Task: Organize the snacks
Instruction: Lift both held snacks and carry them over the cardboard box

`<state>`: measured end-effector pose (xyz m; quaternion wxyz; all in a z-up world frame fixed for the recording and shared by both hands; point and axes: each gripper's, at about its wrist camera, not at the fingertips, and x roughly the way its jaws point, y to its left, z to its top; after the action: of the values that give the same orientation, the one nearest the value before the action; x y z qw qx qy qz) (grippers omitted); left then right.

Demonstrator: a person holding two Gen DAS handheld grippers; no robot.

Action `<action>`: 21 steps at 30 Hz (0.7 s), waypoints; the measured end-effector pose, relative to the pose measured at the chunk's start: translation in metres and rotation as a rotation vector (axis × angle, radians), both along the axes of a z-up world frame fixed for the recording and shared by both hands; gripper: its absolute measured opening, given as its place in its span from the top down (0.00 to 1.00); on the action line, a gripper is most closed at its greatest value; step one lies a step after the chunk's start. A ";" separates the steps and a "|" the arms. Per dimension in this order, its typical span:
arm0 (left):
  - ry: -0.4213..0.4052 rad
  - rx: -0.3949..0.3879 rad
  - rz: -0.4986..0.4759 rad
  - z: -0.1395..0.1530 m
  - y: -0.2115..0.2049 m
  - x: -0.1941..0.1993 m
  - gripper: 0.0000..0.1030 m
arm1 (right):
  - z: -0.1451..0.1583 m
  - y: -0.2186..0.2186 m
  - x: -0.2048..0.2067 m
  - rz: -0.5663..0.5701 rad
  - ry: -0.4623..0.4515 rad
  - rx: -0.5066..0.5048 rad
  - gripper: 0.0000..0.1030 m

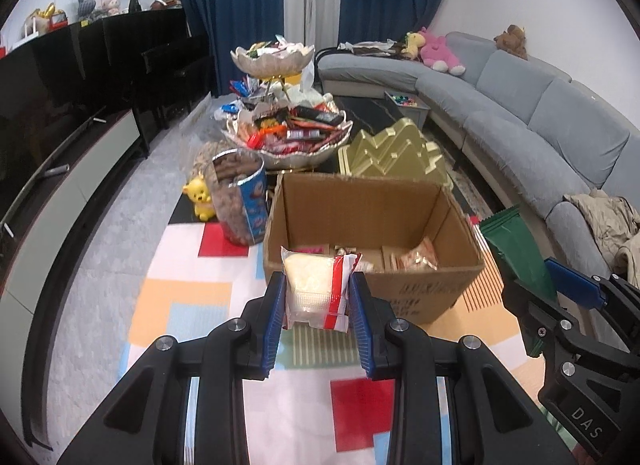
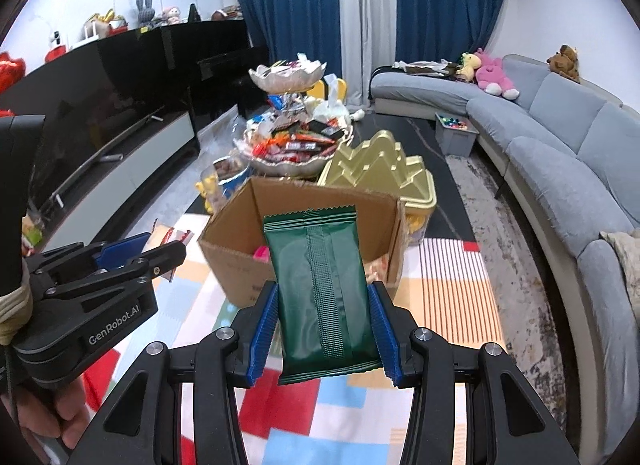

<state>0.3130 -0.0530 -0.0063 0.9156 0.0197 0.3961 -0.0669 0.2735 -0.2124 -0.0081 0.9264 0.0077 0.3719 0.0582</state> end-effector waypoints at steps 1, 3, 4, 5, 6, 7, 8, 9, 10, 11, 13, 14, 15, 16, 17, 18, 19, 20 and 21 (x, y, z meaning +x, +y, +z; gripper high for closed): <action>-0.002 0.000 -0.001 0.001 -0.001 0.004 0.69 | 0.001 -0.001 0.003 -0.003 -0.002 0.001 0.55; -0.006 -0.002 -0.005 0.003 -0.003 0.011 0.69 | 0.003 -0.002 0.011 -0.008 -0.004 0.001 0.55; -0.007 -0.001 -0.007 0.004 -0.004 0.014 0.69 | 0.004 -0.003 0.015 -0.011 -0.006 0.002 0.55; -0.008 -0.002 -0.008 0.004 -0.005 0.018 0.69 | 0.004 -0.003 0.019 -0.013 -0.007 0.002 0.55; -0.009 -0.001 -0.010 0.004 -0.006 0.022 0.69 | 0.004 -0.003 0.022 -0.013 -0.008 0.002 0.55; -0.009 0.001 -0.010 0.004 -0.008 0.027 0.69 | 0.004 -0.003 0.026 -0.014 -0.008 0.002 0.55; -0.009 0.001 -0.011 0.004 -0.008 0.029 0.69 | 0.004 -0.004 0.031 -0.016 -0.008 0.001 0.55; -0.008 0.003 -0.012 0.003 -0.009 0.033 0.69 | 0.003 -0.004 0.036 -0.018 -0.008 0.003 0.55; -0.007 0.004 -0.012 0.002 -0.010 0.037 0.69 | 0.002 -0.005 0.038 -0.019 -0.008 0.005 0.55; -0.005 0.004 -0.012 0.001 -0.010 0.041 0.69 | 0.001 -0.005 0.043 -0.021 -0.008 0.007 0.55; 0.000 0.004 -0.015 -0.001 -0.011 0.049 0.69 | 0.000 -0.006 0.050 -0.023 -0.006 0.010 0.55; 0.002 0.005 -0.016 -0.003 -0.012 0.053 0.69 | -0.001 -0.007 0.055 -0.024 -0.004 0.011 0.55; 0.005 0.007 -0.017 -0.005 -0.013 0.057 0.69 | -0.003 -0.007 0.059 -0.025 -0.002 0.012 0.55; 0.009 0.008 -0.016 -0.007 -0.014 0.062 0.69 | -0.004 -0.008 0.063 -0.026 0.001 0.014 0.55; 0.012 0.008 -0.016 -0.008 -0.015 0.065 0.69 | -0.006 -0.009 0.066 -0.027 0.003 0.016 0.55; 0.017 0.009 -0.017 -0.011 -0.016 0.069 0.69 | -0.007 -0.010 0.070 -0.028 0.005 0.018 0.55; 0.020 0.010 -0.016 -0.013 -0.017 0.072 0.69 | -0.008 -0.010 0.073 -0.030 0.007 0.019 0.55; 0.023 0.012 -0.016 -0.016 -0.018 0.075 0.69 | -0.010 -0.012 0.077 -0.033 0.011 0.024 0.55; 0.026 0.013 -0.016 -0.017 -0.018 0.078 0.69 | -0.012 -0.013 0.080 -0.035 0.015 0.030 0.55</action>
<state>0.3912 -0.0709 -0.0235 0.9096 0.0279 0.4083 -0.0719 0.3539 -0.2250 -0.0200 0.9243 0.0285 0.3775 0.0475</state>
